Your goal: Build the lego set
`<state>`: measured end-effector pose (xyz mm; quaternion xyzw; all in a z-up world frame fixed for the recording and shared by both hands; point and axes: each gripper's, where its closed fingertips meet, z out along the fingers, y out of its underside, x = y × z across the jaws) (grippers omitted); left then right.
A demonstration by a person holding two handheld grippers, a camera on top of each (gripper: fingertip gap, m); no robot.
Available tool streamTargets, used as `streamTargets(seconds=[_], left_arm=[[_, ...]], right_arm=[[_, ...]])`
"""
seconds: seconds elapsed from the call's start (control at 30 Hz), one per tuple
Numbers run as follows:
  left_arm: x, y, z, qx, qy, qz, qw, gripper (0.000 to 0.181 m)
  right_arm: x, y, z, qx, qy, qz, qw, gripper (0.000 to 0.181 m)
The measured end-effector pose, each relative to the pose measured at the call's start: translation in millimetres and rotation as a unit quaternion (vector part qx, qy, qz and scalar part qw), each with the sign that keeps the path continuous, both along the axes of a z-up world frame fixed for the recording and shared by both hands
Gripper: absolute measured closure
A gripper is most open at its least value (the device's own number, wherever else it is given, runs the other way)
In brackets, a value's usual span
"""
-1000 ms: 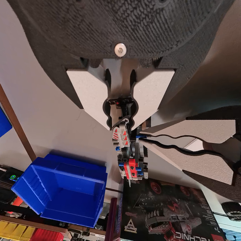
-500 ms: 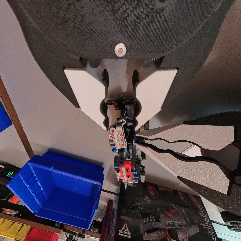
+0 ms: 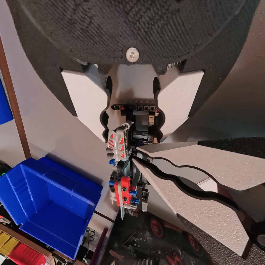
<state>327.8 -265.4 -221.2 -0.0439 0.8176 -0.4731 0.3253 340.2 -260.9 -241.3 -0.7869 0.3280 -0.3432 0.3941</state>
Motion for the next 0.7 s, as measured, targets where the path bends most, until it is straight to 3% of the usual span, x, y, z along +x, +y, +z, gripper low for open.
streamTargets(seconds=[0.03,0.17,0.37,0.6,0.7], left_arm=[[0,0,0,-0.001,0.001,0.002,1.000,0.177],[2,2,1,-0.008,0.004,0.005,1.000,0.178],[6,4,-2,-0.015,0.016,0.011,1.000,0.179],[12,18,7,-0.003,0.012,0.009,1.000,0.181],[7,20,-1,0.017,0.050,-0.026,0.998,0.179]], right_arm=[[0,0,0,-0.005,0.004,0.007,1.000,0.114],[5,2,6,0.001,0.010,0.014,1.000,0.113],[9,3,-3,0.010,0.014,0.014,1.000,0.127],[1,-9,-1,0.022,0.025,0.020,0.999,0.126],[-3,-16,-3,0.012,0.030,0.022,0.999,0.125]])
